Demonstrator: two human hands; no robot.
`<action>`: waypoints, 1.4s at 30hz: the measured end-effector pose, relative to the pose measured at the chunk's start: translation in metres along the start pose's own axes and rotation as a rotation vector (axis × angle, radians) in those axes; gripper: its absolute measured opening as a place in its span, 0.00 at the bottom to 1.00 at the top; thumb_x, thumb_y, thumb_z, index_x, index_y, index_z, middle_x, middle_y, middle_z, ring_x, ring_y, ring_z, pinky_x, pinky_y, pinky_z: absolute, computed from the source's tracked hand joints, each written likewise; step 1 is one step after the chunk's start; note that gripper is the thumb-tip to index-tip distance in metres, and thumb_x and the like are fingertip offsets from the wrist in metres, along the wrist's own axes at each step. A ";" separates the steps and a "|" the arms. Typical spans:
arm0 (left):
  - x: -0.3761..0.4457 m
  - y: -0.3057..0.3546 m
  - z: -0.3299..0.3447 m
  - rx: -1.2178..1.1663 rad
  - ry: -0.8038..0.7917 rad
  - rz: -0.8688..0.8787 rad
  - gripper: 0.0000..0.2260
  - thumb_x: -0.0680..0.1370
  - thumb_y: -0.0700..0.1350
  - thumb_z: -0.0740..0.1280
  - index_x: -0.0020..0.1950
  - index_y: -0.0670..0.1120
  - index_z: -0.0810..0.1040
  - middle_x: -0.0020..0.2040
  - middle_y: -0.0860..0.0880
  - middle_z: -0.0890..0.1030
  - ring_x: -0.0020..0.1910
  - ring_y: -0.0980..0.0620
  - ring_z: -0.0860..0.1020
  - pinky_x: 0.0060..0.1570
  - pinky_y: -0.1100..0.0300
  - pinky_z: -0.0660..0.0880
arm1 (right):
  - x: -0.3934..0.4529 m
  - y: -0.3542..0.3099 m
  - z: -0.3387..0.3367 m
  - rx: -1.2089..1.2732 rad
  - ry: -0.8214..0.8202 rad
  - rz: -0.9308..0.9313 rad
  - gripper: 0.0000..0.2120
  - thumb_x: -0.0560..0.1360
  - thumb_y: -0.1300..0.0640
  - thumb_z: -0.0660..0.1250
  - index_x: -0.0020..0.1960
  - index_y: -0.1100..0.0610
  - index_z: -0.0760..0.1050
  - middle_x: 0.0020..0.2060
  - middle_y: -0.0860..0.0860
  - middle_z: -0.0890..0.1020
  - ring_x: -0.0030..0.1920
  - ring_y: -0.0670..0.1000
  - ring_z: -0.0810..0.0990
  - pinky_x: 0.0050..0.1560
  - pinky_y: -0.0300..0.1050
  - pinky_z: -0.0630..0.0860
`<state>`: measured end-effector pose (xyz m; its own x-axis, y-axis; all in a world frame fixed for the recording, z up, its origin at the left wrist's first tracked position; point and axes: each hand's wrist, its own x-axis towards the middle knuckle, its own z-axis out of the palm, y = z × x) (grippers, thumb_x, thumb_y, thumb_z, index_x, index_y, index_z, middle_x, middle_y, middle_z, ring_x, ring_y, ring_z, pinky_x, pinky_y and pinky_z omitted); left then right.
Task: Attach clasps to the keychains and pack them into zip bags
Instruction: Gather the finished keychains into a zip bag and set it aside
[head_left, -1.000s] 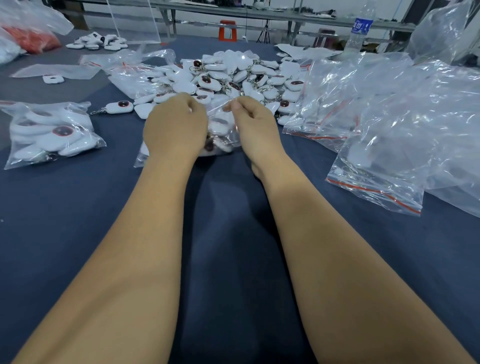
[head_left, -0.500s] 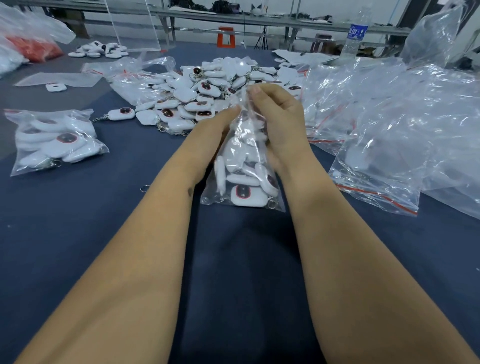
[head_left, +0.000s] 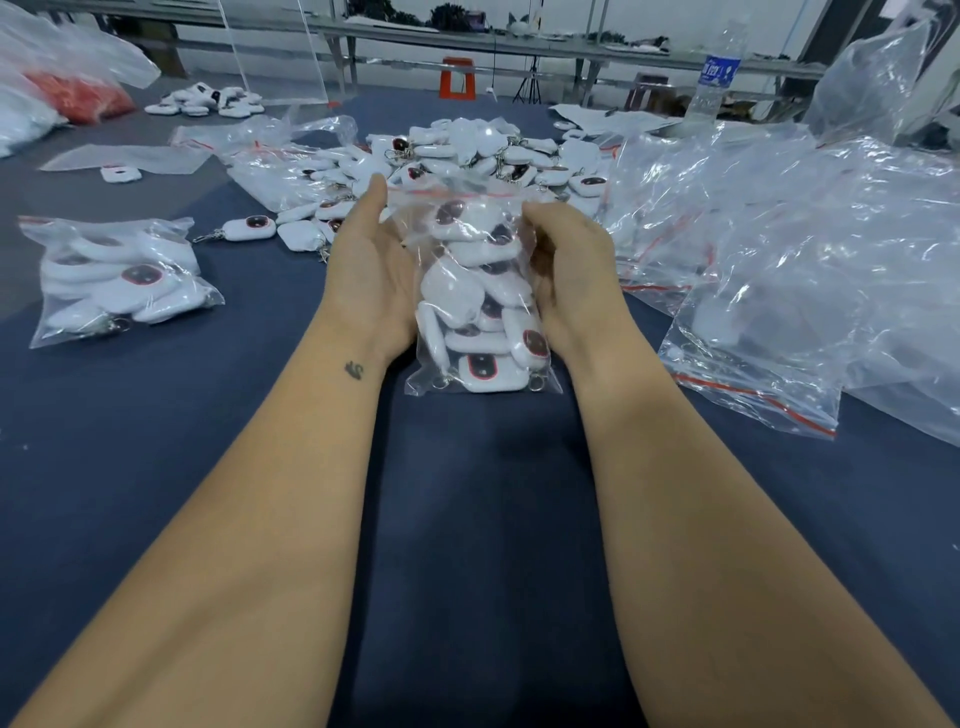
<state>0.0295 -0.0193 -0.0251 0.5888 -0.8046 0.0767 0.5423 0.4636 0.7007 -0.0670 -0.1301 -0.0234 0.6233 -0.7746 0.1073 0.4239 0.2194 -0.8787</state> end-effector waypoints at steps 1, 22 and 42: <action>0.000 0.001 0.001 -0.037 -0.025 -0.011 0.24 0.83 0.56 0.56 0.64 0.38 0.75 0.61 0.36 0.80 0.61 0.38 0.79 0.63 0.44 0.74 | 0.000 -0.001 0.001 0.054 -0.034 -0.009 0.13 0.72 0.62 0.68 0.29 0.54 0.76 0.29 0.50 0.76 0.32 0.49 0.74 0.41 0.44 0.73; 0.010 -0.007 -0.001 0.217 0.270 0.129 0.08 0.80 0.48 0.68 0.47 0.45 0.80 0.38 0.49 0.85 0.36 0.51 0.79 0.44 0.52 0.72 | 0.005 0.001 -0.010 0.004 0.066 -0.010 0.06 0.73 0.61 0.68 0.38 0.56 0.76 0.30 0.53 0.75 0.30 0.52 0.71 0.34 0.44 0.68; 0.009 -0.006 -0.008 0.160 0.321 0.170 0.02 0.78 0.39 0.69 0.46 0.43 0.79 0.35 0.50 0.84 0.34 0.54 0.81 0.38 0.59 0.79 | 0.001 0.002 -0.008 -0.062 0.074 -0.079 0.11 0.75 0.67 0.66 0.35 0.56 0.77 0.30 0.50 0.82 0.34 0.52 0.75 0.44 0.47 0.74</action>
<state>0.0362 -0.0264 -0.0337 0.8333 -0.5527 -0.0063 0.3352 0.4962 0.8009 -0.0710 -0.1352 -0.0286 0.5380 -0.8304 0.1450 0.4272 0.1203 -0.8961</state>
